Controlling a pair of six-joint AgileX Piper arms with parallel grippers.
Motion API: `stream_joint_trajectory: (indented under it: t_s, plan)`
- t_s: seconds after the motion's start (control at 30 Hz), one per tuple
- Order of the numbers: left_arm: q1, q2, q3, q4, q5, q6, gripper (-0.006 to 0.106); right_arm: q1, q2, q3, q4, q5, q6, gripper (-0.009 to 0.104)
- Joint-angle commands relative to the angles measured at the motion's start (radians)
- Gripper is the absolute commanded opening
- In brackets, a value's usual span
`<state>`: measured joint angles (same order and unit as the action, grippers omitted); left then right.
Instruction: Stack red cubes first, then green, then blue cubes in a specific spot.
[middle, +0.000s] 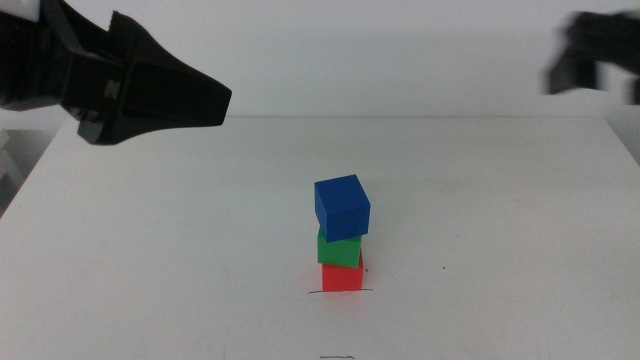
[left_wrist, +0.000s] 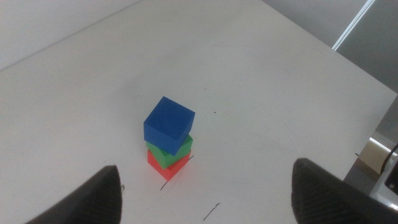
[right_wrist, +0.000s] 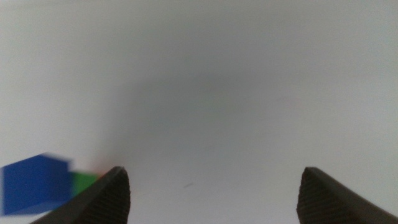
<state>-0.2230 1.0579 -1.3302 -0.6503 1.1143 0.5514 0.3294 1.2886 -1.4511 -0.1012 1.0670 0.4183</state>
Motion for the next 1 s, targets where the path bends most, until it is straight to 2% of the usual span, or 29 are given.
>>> stream_joint_trajectory:
  t_s: [0.0, 0.13, 0.23, 0.63, 0.73, 0.83, 0.9, 0.97]
  plan:
    - [-0.002, -0.015, -0.026, -0.048, -0.046, -0.003, 0.093, -0.093, -0.116, 0.086, 0.019, -0.149, -0.089, 0.072]
    - [-0.002, -0.015, -0.026, -0.048, -0.046, -0.003, 0.093, -0.235, -0.23, 0.227, 0.059, -0.265, -0.195, 0.072]
    - [-0.002, -0.015, -0.026, -0.048, -0.046, -0.003, 0.093, -0.285, -0.253, 0.262, 0.08, -0.275, -0.238, 0.072]
    - [-0.002, -0.015, -0.026, -0.048, -0.046, -0.003, 0.093, -0.281, -0.249, 0.262, 0.08, -0.278, -0.234, 0.071]
    - [-0.002, -0.015, -0.026, -0.046, -0.117, -0.003, 0.093, -0.281, -0.249, 0.262, 0.08, -0.277, -0.234, 0.071]
    - [-0.002, -0.036, -0.024, 0.018, -0.223, -0.017, 0.093, -0.281, -0.249, 0.262, 0.08, -0.275, -0.234, 0.071]
    - [-0.002, -0.067, -0.004, 0.107, -0.325, -0.087, 0.093, -0.281, -0.249, 0.262, 0.08, -0.275, -0.234, 0.071]
    - [-0.002, -0.115, 0.048, 0.224, -0.459, -0.229, 0.093, -0.281, -0.249, 0.262, 0.08, -0.275, -0.234, 0.071]
